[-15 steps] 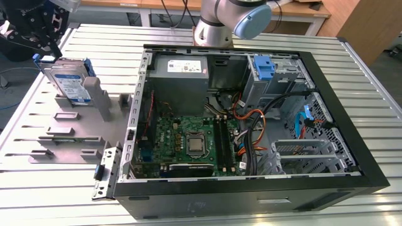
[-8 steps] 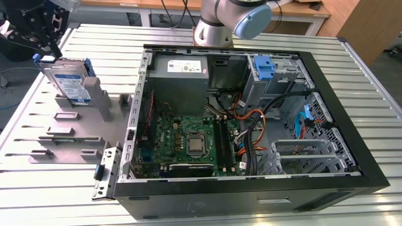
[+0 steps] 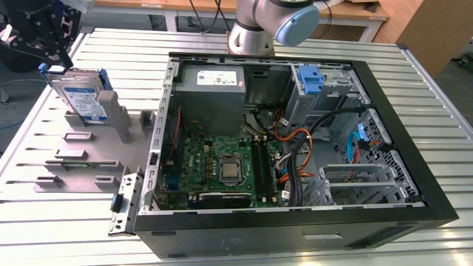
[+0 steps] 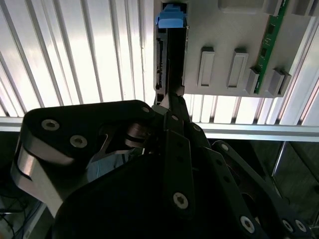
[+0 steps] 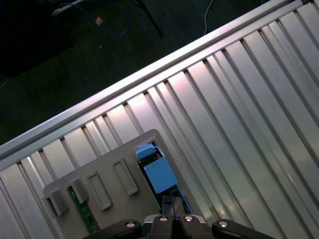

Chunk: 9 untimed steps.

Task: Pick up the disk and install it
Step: 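Pick up the disk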

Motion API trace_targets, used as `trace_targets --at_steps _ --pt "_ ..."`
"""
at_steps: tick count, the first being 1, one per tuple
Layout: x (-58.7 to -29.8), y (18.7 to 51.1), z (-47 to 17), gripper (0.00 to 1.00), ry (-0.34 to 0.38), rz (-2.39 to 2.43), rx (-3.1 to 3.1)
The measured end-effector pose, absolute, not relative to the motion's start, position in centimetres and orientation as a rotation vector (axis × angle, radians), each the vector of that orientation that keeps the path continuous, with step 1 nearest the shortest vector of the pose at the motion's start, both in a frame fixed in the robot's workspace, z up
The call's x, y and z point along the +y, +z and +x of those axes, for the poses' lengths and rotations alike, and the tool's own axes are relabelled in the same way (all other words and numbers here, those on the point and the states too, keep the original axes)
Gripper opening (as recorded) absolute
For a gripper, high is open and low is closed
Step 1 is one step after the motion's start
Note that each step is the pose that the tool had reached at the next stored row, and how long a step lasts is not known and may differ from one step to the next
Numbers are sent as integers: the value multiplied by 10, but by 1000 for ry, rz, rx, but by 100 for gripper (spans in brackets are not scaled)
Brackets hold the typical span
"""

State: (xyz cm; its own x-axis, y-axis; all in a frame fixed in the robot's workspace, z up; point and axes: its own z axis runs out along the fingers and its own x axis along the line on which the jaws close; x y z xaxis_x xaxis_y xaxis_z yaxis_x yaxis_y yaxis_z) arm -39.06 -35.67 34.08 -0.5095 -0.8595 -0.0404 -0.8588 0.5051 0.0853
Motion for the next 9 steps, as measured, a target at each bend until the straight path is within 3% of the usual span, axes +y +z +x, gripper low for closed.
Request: trace_targets --at_steps 9 --pt "-357 341 -391 11 -147 1620 -2677"
